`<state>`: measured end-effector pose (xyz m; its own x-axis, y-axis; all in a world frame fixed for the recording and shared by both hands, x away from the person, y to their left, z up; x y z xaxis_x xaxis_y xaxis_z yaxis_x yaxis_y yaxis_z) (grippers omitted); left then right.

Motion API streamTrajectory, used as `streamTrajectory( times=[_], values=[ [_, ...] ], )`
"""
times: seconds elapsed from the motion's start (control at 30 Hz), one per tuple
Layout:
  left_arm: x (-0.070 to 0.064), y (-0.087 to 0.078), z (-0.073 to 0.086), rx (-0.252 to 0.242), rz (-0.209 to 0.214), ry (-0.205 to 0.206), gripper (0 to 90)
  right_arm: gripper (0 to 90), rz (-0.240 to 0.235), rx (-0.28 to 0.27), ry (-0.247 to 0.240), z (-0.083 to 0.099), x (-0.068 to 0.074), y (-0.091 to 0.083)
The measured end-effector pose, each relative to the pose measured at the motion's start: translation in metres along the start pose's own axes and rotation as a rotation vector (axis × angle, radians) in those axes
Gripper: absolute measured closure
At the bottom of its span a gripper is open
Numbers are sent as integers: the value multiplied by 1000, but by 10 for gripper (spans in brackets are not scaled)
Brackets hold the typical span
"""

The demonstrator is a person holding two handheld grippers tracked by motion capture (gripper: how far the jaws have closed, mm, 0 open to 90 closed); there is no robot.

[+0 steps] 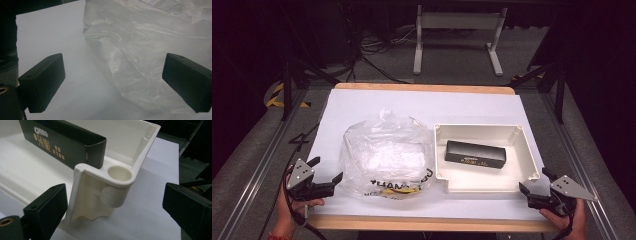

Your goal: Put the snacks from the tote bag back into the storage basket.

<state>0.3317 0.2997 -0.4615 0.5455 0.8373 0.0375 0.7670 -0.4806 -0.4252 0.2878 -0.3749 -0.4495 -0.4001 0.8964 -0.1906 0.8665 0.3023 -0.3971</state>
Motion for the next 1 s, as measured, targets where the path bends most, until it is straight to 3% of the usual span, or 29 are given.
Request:
streamTrajectory(
  times=[0.27,0.7,1.0],
  values=[
    [3,-5,-3,-28,-14,-13,56,69,8,-8,-1,0,0,0],
    [0,-3,-3,-15,-11,-2,56,68,33,-19,-16,-3,1,-4],
    [1,-2,-3,-11,-17,-4,56,68,21,-36,0,-5,0,-4]
  ],
)
Point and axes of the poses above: each handheld gripper's, and its own axes: y roughly forward along the jaws, z roughly out of its underside, x roughly to its left, the point moved 2 cm from there along y, roughly forward along the jaws, and after that the axes turned 1 degree about z, right-handed, at the moved point
